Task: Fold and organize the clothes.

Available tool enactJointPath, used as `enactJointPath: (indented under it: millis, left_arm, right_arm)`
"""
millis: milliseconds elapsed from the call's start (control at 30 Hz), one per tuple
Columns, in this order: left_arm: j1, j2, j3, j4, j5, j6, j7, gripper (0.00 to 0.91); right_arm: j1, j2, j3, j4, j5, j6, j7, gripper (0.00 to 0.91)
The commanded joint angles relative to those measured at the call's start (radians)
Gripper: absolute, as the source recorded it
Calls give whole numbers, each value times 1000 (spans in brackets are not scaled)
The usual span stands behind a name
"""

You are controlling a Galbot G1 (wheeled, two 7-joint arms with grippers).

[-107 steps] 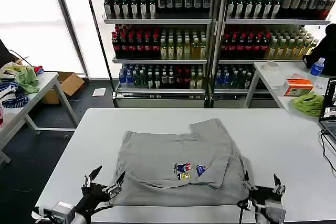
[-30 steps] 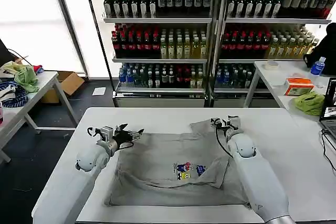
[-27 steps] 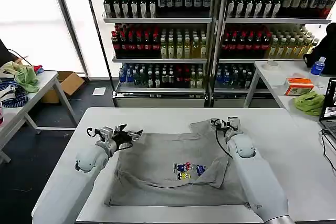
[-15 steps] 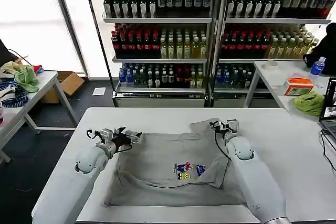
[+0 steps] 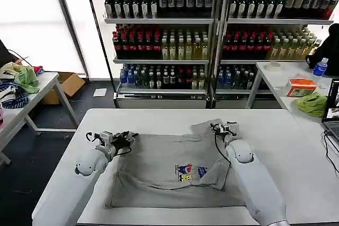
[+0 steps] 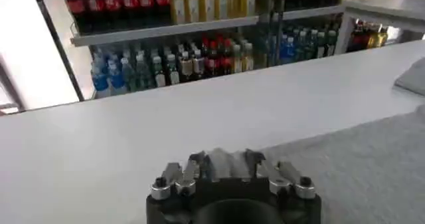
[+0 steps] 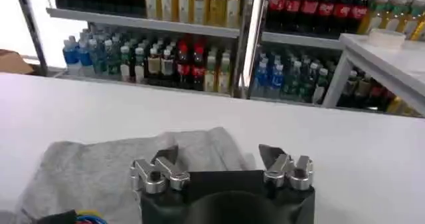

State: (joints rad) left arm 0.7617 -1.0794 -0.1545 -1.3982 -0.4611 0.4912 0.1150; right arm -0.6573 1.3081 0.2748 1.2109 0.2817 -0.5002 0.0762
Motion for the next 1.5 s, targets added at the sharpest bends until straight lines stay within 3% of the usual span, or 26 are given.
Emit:
enactJointPath:
  millis: [33,633,1000,1500]
  left_arm:
    - [10,0,1,-3,5,0,3,10]
    - [53,-5,-26,-63,6,-37,0,0]
    - [75,-6,-40,-141,-32,-104,-11,0]
    - [170,16,-101,-247,-27,-108,-9,0]
  right_arm:
    - [-20,0,6,10,2,-6,6,0]
    - [-78,-4,39,107,13,31,25,0]
    - [-88,-7,76,251,23,54,30,0]
    - [-167,-30,96,447,24,43,41,0]
